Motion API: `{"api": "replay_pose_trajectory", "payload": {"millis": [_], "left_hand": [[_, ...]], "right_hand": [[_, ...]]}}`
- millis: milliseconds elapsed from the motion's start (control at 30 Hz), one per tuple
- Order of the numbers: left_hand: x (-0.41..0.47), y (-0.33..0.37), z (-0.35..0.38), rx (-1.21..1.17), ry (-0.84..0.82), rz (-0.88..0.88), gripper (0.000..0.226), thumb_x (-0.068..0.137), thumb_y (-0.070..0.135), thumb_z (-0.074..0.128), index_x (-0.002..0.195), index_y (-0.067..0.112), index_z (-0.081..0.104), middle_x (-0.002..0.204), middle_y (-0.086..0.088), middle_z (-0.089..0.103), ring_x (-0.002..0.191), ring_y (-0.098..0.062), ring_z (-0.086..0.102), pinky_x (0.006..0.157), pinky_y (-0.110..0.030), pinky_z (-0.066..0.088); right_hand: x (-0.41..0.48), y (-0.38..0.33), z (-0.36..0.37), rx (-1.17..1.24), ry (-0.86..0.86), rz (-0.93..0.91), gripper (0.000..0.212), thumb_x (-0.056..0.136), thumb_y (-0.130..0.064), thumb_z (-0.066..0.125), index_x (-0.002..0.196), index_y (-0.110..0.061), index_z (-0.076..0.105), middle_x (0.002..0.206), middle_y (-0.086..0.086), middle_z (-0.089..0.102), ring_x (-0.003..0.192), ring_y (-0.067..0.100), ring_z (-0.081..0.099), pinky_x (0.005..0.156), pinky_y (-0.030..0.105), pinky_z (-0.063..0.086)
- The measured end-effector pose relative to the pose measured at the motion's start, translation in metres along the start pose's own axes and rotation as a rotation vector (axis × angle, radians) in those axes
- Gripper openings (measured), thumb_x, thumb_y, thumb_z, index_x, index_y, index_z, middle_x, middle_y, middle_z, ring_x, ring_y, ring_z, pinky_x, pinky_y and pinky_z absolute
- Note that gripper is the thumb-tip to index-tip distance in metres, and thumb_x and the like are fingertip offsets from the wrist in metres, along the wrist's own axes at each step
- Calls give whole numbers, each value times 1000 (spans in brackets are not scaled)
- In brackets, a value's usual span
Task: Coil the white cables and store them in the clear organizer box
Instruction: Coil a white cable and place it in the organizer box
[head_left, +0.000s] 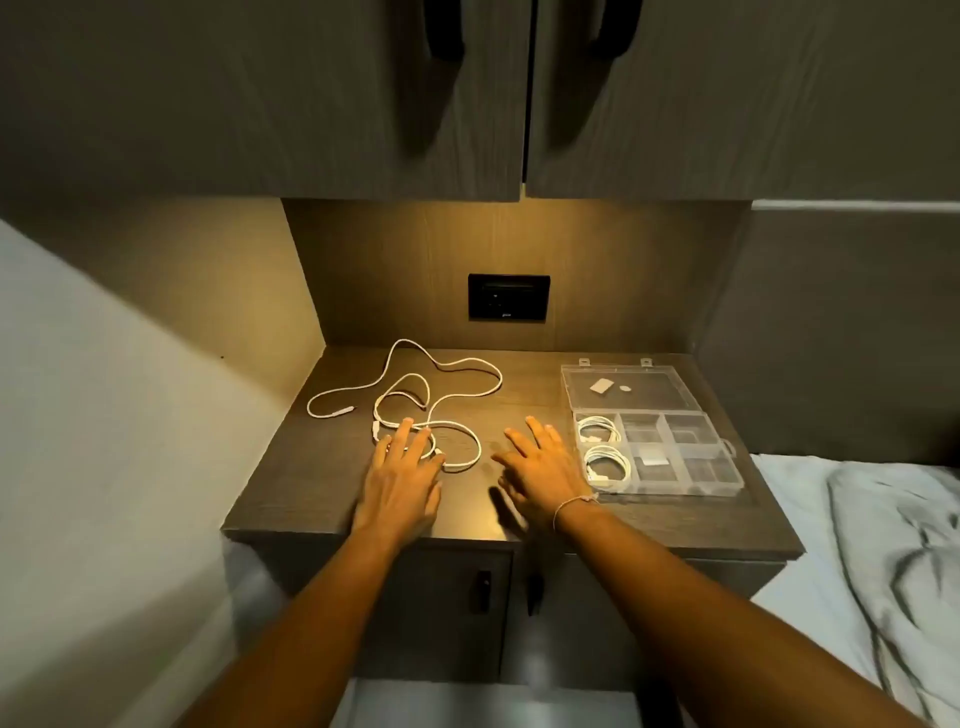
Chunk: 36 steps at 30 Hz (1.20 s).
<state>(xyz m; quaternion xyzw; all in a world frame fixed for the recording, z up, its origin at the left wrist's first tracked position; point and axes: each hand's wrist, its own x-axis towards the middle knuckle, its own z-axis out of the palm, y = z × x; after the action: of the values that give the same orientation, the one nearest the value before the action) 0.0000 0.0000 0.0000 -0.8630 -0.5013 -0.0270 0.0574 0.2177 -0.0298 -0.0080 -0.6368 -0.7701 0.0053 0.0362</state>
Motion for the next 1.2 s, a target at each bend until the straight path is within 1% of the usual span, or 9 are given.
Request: {"api": "replay_pose_trajectory", "payload": {"millis": [167,400,500,667,833,967,1033,1100,1200], "left_hand": [[31,-2,14,-18,-35,-30,40,92,46,52,130,34,57,160,-9,24,149,-34,10,118,-53,12],[53,-10,29,-35,-106,-53,28,88,47,61,114,38,68,161,-7,22,149,-35,6,118,-54,10],[50,-11,34,-61,-73,-60,23,87,44,63,105,33,72,159,-6,28,148,-33,9,117,-52,13],[34,-19,29,-101,20,28,23,88,36,62,104,22,72,147,-9,48,144,-33,27,114,-52,24],[7,-21,15,-343,212,-92,9,83,20,68,92,17,70,118,-8,67,124,-33,52,97,-49,45],[-17,-33,3,-670,234,-331,14,96,16,52,86,25,57,81,1,62,76,-18,59,62,-27,46],[-29,-49,-4,-785,189,-440,16,99,19,47,85,24,53,72,0,59,66,-18,58,55,-30,46],[-43,-66,-13,-879,54,-474,19,101,21,43,85,20,54,72,-6,57,66,-22,57,61,-36,48],[-65,-78,-28,-1077,-230,-472,25,102,19,41,84,15,58,73,-4,57,71,-18,54,66,-28,46]], "right_hand": [[32,-8,15,83,-32,76,42,96,-39,52,137,-32,51,158,6,33,150,37,12,121,52,4],[68,-10,26,81,-110,38,39,91,-36,62,130,-35,58,158,7,29,149,41,6,120,56,2],[74,-13,32,73,-106,7,30,87,-33,69,116,-35,68,159,8,30,149,41,7,119,55,1],[77,-9,36,14,-29,-86,25,83,-31,73,108,-29,71,149,8,46,147,40,19,120,55,14],[65,-10,37,42,79,-299,27,91,-36,58,113,-21,61,138,12,54,143,39,31,118,55,18],[51,-15,31,51,71,-413,26,96,-32,46,109,-15,60,123,14,64,131,36,47,118,52,24],[45,-15,22,148,100,-370,22,96,-33,46,102,-16,59,111,12,66,118,31,54,117,49,28],[41,-15,12,252,145,-307,28,97,-40,42,93,-19,59,101,8,66,103,25,57,109,46,38],[42,-21,-3,317,215,-266,41,98,-48,36,81,-18,59,83,4,63,84,21,52,77,39,47]]}}
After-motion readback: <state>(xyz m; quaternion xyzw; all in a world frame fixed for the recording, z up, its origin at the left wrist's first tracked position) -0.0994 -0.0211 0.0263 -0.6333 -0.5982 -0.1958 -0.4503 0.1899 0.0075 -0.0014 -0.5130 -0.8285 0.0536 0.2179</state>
